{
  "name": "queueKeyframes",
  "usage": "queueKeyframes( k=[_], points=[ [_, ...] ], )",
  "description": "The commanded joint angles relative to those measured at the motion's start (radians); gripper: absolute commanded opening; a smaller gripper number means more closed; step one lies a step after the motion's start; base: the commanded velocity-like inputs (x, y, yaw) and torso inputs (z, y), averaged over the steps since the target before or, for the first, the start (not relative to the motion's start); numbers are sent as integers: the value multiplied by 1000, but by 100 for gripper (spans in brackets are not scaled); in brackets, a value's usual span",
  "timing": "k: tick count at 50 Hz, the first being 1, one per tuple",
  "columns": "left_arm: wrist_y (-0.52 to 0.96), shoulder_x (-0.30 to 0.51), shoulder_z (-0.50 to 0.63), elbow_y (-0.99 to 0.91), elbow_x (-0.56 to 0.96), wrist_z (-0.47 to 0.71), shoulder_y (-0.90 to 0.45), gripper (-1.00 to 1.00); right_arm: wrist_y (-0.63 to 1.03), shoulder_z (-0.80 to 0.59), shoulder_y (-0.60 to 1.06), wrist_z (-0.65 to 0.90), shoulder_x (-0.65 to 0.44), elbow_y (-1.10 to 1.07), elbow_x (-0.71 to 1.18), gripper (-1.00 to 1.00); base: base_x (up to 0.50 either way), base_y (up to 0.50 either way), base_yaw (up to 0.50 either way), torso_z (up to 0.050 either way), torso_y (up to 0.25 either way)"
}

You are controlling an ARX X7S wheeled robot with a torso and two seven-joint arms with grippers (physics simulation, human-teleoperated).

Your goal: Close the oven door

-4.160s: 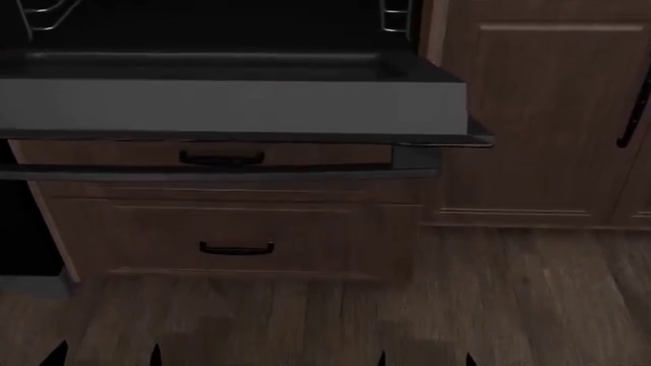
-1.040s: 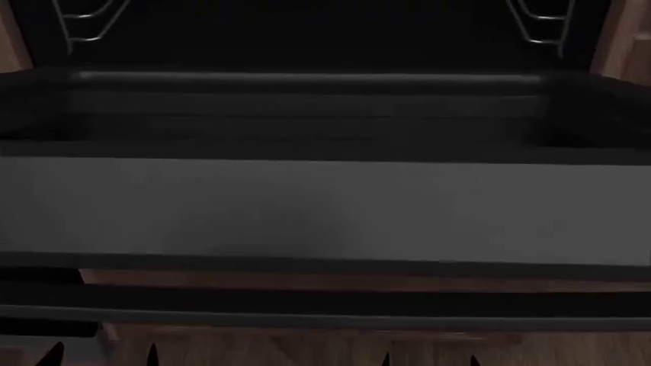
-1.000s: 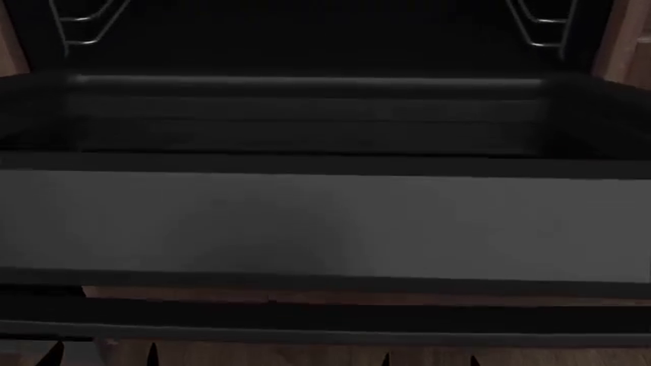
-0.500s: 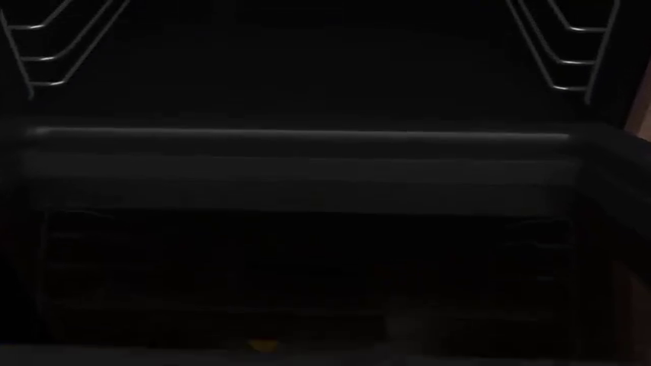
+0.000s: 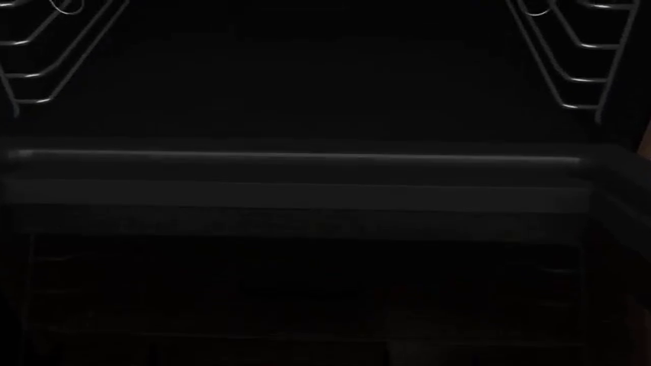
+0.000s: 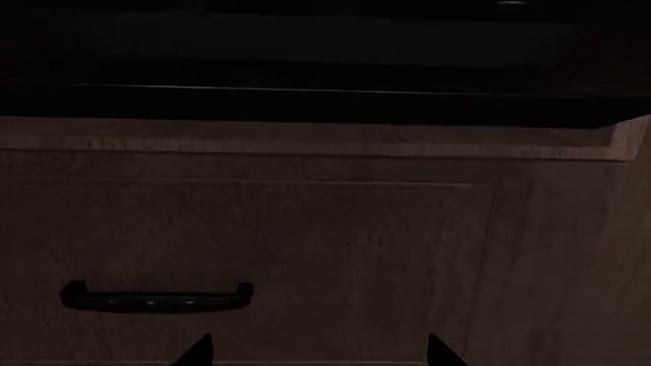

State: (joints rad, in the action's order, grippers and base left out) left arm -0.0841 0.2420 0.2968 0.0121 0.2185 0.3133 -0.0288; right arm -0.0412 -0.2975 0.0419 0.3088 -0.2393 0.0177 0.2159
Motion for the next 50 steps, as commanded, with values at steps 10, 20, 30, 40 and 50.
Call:
queueKeyframes(
  k=[10, 20, 30, 40, 50],
  points=[
    [137, 70, -60, -279, 49, 87, 15, 100, 49, 29, -78, 94, -60, -330, -48, 100, 0, 0, 0, 0, 0],
    [346, 168, -113, -550, 151, 100, -49, 100, 315, 106, -9, 135, -135, -652, 53, 100, 0, 0, 0, 0, 0],
    [596, 208, -249, -704, 433, 189, -209, 100, 588, 162, 103, 201, -205, -878, 156, 100, 0, 0, 0, 0, 1],
    [761, 236, -279, -795, 585, 286, -330, 100, 730, 219, 248, 247, -207, -925, 237, 100, 0, 0, 0, 0, 0],
    [924, 242, -297, -808, 753, 410, -584, 100, 1001, 314, 575, 324, -228, -930, 426, 100, 0, 0, 0, 0, 0]
  ],
)
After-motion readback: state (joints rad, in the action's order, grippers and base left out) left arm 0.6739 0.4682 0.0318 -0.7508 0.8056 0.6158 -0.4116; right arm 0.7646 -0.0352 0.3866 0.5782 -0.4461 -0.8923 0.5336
